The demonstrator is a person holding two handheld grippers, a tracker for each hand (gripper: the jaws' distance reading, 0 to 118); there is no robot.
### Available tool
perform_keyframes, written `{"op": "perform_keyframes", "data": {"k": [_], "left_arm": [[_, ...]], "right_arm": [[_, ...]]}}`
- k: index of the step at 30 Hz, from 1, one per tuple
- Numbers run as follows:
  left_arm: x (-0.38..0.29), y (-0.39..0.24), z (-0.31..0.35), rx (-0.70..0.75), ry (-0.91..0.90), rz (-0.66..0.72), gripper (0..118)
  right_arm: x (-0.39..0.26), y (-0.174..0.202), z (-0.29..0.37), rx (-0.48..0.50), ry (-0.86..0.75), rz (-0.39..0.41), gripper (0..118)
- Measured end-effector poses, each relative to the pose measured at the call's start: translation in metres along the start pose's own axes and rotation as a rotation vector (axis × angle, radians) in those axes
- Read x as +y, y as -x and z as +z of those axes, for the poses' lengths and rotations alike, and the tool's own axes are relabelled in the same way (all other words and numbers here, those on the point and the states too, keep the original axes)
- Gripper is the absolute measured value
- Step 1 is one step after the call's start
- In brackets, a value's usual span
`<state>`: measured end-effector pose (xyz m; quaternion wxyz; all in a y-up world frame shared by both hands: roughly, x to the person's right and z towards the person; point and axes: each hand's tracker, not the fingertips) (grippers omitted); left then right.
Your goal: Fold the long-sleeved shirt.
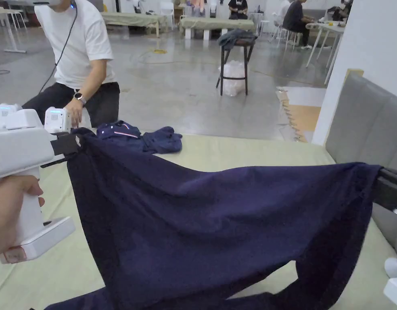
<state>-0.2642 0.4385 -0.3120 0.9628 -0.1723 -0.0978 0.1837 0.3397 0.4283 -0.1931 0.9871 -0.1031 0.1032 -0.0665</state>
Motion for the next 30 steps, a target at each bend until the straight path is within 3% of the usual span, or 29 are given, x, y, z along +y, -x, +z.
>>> {"op": "perform_keyframes", "data": {"k": [1,4,9,17,22,30], "left_arm": [[0.017,-0.005,0.009,0.001,-0.023,-0.011,6],[0.066,-0.019,0.03,0.019,-0.105,-0.069,6],[0.142,-0.05,0.045,0.036,-0.207,-0.129,6],[0.252,-0.1,0.013,0.081,-0.328,-0.19,6],[0.302,-0.12,-0.029,0.11,-0.366,-0.217,6],[0.335,-0.14,-0.104,0.118,-0.411,-0.214,6]], "right_arm": [[0.019,0.007,0.001,-0.036,-0.025,0.04,5],[0.079,0.016,0.004,-0.03,-0.102,0.012,5],[0.171,0.027,-0.005,-0.091,-0.178,0.085,5],[0.297,0.027,-0.051,-0.169,-0.286,0.111,5],[0.348,0.016,-0.099,-0.265,-0.313,0.163,5],[0.378,-0.007,-0.165,-0.338,-0.388,0.202,5]]}}
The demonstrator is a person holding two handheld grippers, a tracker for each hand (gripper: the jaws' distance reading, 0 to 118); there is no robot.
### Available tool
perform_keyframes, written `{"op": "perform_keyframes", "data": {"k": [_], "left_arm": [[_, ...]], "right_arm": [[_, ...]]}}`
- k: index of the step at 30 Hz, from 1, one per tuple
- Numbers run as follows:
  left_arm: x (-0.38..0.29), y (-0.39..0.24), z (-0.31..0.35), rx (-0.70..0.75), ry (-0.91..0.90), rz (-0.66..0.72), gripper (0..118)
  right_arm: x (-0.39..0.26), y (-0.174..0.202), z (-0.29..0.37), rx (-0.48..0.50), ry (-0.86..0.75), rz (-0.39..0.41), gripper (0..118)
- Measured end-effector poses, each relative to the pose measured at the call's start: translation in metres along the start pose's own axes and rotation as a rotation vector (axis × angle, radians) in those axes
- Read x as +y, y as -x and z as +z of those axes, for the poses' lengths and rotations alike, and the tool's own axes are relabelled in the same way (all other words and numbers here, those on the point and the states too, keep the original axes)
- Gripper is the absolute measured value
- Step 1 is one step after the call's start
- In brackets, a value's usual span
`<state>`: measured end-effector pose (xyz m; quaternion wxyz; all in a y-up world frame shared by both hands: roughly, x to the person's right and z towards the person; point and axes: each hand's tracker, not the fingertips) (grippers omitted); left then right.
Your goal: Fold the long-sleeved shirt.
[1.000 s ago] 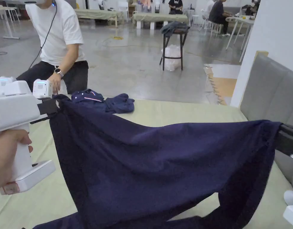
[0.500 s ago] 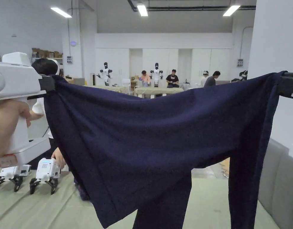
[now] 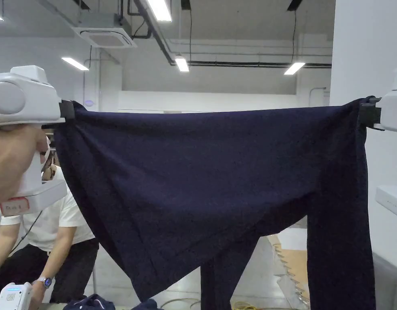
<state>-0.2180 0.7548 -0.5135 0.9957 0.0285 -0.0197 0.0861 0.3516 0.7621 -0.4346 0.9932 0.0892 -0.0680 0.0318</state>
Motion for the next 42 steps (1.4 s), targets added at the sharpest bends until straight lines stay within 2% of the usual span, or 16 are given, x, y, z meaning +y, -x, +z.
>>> {"op": "perform_keyframes", "data": {"k": [5,10,14,16,20,21,26,28,33,37,41,42], "left_arm": [[-0.037,-0.006,-0.031,0.006,0.017,0.003,6],[-0.115,0.004,-0.036,-0.007,0.139,-0.006,6],[-0.194,0.012,-0.01,-0.01,0.25,-0.052,6],[-0.234,0.018,0.011,-0.03,0.296,-0.071,6],[-0.318,0.033,0.073,-0.056,0.446,-0.034,6],[-0.336,0.037,0.094,-0.05,0.437,-0.029,6],[-0.433,0.056,0.199,-0.072,0.639,-0.047,6],[-0.465,0.063,0.245,-0.088,0.672,-0.033,6],[-0.521,0.089,0.329,-0.08,0.769,-0.048,6],[-0.557,0.102,0.366,-0.072,0.898,-0.082,6],[-0.578,0.107,0.375,-0.065,0.989,-0.081,6],[-0.581,0.107,0.375,-0.061,0.989,-0.095,6]], "right_arm": [[-0.039,-0.001,-0.025,-0.004,-0.007,-0.015,5],[-0.113,-0.003,-0.021,0.015,0.124,-0.013,5],[-0.184,-0.002,0.012,0.045,0.231,-0.007,5],[-0.219,-0.002,0.037,0.055,0.296,0.033,5],[-0.294,-0.012,0.104,0.082,0.425,-0.016,5],[-0.311,-0.013,0.125,0.072,0.455,0.024,5],[-0.401,-0.025,0.24,0.092,0.629,0.033,5],[-0.439,-0.031,0.28,0.118,0.684,0.057,5],[-0.504,-0.021,0.383,0.18,0.809,0.179,5],[-0.532,-0.02,0.427,0.216,0.9,0.216,5],[-0.554,-0.021,0.434,0.213,0.98,0.263,5],[-0.557,-0.022,0.433,0.216,0.984,0.249,5]]}}
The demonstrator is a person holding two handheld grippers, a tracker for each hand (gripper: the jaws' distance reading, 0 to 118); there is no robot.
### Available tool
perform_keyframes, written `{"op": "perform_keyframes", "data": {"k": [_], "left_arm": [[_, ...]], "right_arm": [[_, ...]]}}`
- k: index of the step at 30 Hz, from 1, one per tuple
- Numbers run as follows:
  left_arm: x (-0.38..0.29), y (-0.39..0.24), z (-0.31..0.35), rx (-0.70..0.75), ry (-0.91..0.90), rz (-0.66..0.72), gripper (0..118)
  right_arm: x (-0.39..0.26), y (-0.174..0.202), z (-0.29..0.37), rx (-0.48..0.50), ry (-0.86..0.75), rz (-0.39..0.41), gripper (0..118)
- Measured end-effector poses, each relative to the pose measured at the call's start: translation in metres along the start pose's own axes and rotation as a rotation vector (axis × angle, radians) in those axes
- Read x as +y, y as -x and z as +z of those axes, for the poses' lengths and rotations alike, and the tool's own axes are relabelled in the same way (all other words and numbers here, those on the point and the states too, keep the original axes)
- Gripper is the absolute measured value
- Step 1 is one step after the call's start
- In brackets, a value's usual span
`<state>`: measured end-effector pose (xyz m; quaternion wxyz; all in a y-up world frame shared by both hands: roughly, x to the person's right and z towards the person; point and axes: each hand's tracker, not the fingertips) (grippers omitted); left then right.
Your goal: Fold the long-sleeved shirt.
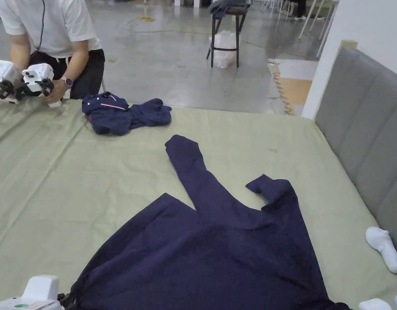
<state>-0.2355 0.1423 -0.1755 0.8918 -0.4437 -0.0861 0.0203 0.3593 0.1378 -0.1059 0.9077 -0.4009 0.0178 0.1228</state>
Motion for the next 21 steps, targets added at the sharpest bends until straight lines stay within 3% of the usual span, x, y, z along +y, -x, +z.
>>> {"op": "perform_keyframes", "data": {"k": [2,3,4,5,6,7,8,10,15,18,20,21], "left_arm": [[0.002,0.004,-0.006,-0.001,0.014,0.021,6],[0.002,0.004,-0.006,-0.022,0.021,0.062,6],[0.004,0.006,-0.006,-0.028,0.007,0.085,8],[0.005,0.007,-0.003,-0.013,-0.009,0.085,26],[0.006,0.007,0.001,0.01,-0.023,0.076,55],[0.007,0.009,0.005,0.018,-0.027,0.07,88],[0.01,0.011,0.009,0.033,-0.03,0.065,111],[0.012,0.015,0.031,0.022,-0.121,0.071,106],[0.025,-0.002,0.074,0.144,-0.255,0.063,108],[0.028,-0.01,0.091,0.131,-0.279,0.098,108],[0.026,-0.005,0.089,0.095,-0.302,0.13,98],[0.024,-0.008,0.089,0.099,-0.323,0.124,84]], "right_arm": [[0.001,-0.001,-0.003,0.011,0.013,-0.022,7],[0.003,-0.001,-0.003,0.002,0.0,-0.025,13],[0.006,-0.002,-0.003,-0.005,0.002,-0.029,32],[0.008,-0.004,0.0,-0.015,0.021,-0.041,74],[0.009,-0.007,0.005,-0.031,0.035,-0.039,101],[0.011,-0.01,0.011,-0.04,0.037,-0.038,115],[0.013,-0.014,0.022,-0.044,0.027,-0.044,116],[0.017,-0.02,0.049,-0.051,-0.002,-0.081,116],[0.037,-0.027,0.104,-0.083,-0.183,-0.237,116],[0.051,-0.018,0.125,-0.089,-0.251,-0.239,116],[0.059,-0.01,0.132,-0.119,-0.327,-0.256,116],[0.06,-0.006,0.132,-0.093,-0.347,-0.267,113]]}}
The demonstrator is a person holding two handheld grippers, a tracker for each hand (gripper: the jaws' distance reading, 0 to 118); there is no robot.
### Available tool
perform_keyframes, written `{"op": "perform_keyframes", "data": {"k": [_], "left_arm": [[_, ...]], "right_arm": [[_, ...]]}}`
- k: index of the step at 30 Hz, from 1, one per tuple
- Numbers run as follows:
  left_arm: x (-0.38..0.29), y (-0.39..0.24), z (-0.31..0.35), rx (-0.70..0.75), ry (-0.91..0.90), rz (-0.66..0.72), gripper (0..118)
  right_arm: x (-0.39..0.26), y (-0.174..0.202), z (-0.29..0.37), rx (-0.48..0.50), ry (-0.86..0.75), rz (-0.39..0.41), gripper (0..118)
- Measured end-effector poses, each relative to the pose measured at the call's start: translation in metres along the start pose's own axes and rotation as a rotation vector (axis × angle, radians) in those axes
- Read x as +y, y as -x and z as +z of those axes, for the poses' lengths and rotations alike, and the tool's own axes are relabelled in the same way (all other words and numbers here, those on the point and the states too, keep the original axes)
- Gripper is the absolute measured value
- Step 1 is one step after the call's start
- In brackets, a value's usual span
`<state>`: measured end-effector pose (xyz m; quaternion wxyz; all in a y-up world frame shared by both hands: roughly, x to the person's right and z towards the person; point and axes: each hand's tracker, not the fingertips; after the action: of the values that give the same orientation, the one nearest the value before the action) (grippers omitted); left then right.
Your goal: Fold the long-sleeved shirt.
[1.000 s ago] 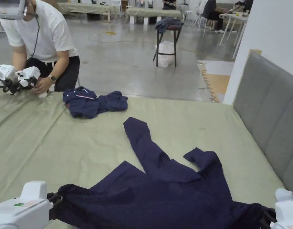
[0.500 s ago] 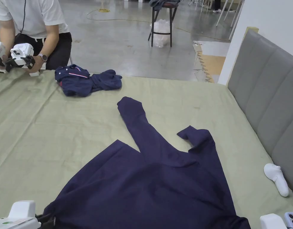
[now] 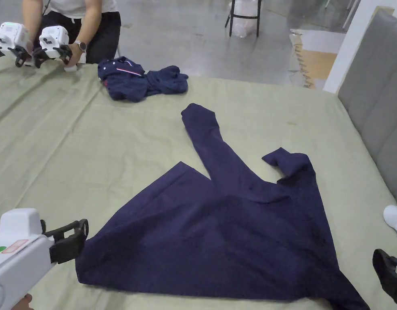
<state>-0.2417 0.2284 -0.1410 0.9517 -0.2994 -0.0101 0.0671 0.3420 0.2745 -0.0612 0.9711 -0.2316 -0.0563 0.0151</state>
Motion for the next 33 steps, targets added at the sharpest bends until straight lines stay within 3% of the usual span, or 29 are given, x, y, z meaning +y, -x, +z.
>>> {"op": "perform_keyframes", "data": {"k": [1,2,3,4,6,11,12,13,14,15,17,20,26,28,30,31,32,33], "left_arm": [[-0.002,-0.003,-0.001,-0.001,-0.012,-0.014,61],[-0.003,-0.006,-0.005,0.011,-0.013,-0.017,15],[-0.002,-0.008,-0.004,0.05,-0.033,-0.032,6],[-0.004,-0.008,-0.005,0.01,-0.016,-0.015,4],[-0.004,-0.005,-0.014,-0.02,-0.026,0.028,4],[0.002,-0.023,-0.023,-0.039,-0.007,0.011,4],[0.003,-0.025,-0.027,-0.04,-0.002,0.008,4],[0.004,-0.028,-0.031,-0.036,0.002,0.007,4],[0.004,-0.026,-0.036,-0.038,0.011,0.003,4],[0.004,-0.026,-0.04,-0.044,0.02,0.002,4],[0.004,-0.028,-0.05,-0.04,0.038,0.002,4],[0.001,-0.032,-0.062,-0.043,0.066,-0.006,4],[-0.007,-0.023,-0.088,-0.043,0.108,-0.005,4],[-0.009,-0.019,-0.093,-0.051,0.117,0.003,4],[-0.012,-0.011,-0.096,-0.052,0.126,0.015,4],[-0.013,-0.006,-0.097,-0.054,0.129,0.016,4],[-0.013,-0.002,-0.098,-0.054,0.135,0.015,4],[-0.013,0.002,-0.098,-0.048,0.138,0.018,4]], "right_arm": [[0.001,0.009,0.0,0.055,-0.011,0.002,102],[-0.001,0.014,-0.006,0.077,-0.015,0.0,59],[-0.004,0.021,-0.013,0.047,-0.009,0.003,11],[-0.009,0.024,-0.019,0.004,-0.019,0.018,0],[-0.016,0.022,-0.033,0.094,0.015,0.016,0],[-0.008,0.05,-0.077,0.155,0.061,0.02,1],[-0.003,0.053,-0.09,0.185,0.069,0.03,13],[0.001,0.061,-0.109,0.203,0.093,0.034,43],[0.006,0.065,-0.127,0.205,0.131,0.05,96],[0.01,0.068,-0.144,0.208,0.168,0.071,118],[0.017,0.074,-0.187,0.214,0.162,0.099,117],[0.03,0.082,-0.255,0.265,0.279,0.126,117],[0.048,0.105,-0.376,0.336,0.414,0.045,110],[0.05,0.112,-0.401,0.355,0.439,0.036,92],[0.044,0.12,-0.42,0.333,0.536,0.016,90],[0.039,0.122,-0.428,0.322,0.641,0.035,87],[0.035,0.126,-0.433,0.292,0.685,0.072,67],[0.038,0.131,-0.419,0.277,0.565,0.162,62]]}}
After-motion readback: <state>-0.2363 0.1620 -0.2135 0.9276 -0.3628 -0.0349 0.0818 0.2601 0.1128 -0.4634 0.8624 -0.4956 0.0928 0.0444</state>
